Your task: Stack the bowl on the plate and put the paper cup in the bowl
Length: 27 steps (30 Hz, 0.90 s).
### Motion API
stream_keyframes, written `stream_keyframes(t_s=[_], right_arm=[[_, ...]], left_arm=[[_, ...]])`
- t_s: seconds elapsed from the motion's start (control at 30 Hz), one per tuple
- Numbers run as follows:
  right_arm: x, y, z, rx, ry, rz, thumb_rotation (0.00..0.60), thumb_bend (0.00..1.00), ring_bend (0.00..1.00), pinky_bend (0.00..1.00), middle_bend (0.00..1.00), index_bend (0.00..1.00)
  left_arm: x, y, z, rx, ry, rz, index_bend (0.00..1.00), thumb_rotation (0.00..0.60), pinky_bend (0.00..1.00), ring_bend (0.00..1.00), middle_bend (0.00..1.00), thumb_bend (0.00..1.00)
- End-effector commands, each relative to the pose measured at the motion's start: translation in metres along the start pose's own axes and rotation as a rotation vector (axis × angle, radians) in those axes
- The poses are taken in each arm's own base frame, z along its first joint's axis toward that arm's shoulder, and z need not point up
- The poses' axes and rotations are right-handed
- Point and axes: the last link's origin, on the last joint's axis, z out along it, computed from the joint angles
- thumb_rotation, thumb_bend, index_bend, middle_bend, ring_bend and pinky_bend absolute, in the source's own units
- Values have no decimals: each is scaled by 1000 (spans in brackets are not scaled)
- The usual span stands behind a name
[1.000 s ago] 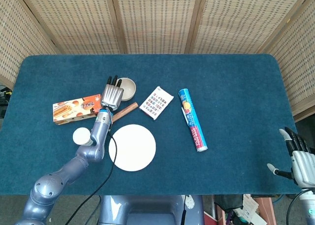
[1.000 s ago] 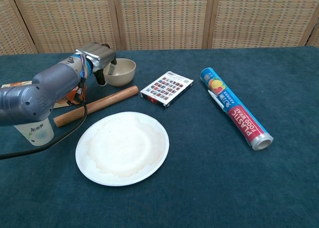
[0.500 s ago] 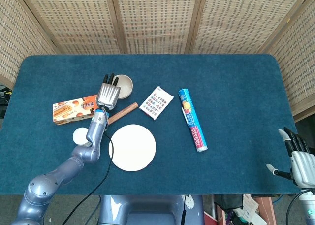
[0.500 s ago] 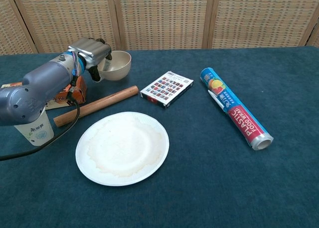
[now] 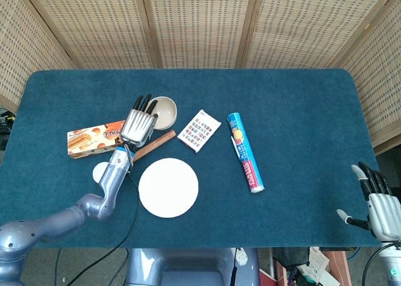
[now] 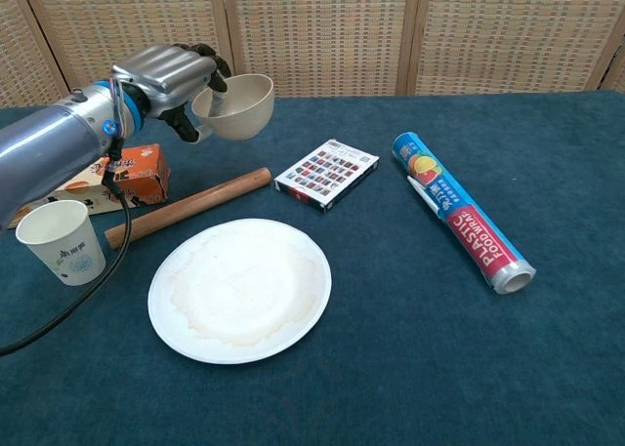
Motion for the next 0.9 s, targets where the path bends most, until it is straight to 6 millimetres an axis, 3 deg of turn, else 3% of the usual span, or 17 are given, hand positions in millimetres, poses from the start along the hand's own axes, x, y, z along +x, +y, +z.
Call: stream_keyframes(t_s=[0.03, 0.13, 0.3, 0.5, 0.6, 0.9], right_arm=[[0, -2, -1, 7, 3, -4, 600, 146, 0, 0, 0, 0], [2, -4, -2, 12, 7, -5, 600, 146, 0, 0, 0, 0], [3, -4, -3, 12, 15, -5, 600, 146, 0, 0, 0, 0], [4, -7, -6, 22, 23, -7, 600, 146, 0, 0, 0, 0], [7, -8, -7, 28, 31, -1, 600, 145, 0, 0, 0, 0], [11, -7, -8, 27, 42, 10, 600, 146, 0, 0, 0, 0]], left_arm=[[21, -13, -64, -81, 33, -8, 615, 600, 80, 0, 160, 413], [25, -14, -91, -112, 2, -16, 615, 600, 80, 0, 160, 413], [27, -15, -121, -147, -40, -32, 616, 600, 80, 0, 160, 413], [27, -14, -137, -188, -53, -9, 615, 600, 79, 0, 160, 413], [24, -4, -151, -246, -72, 6, 615, 600, 79, 0, 160, 413], [14, 20, -154, -294, -91, 11, 615, 600, 81, 0, 160, 413]])
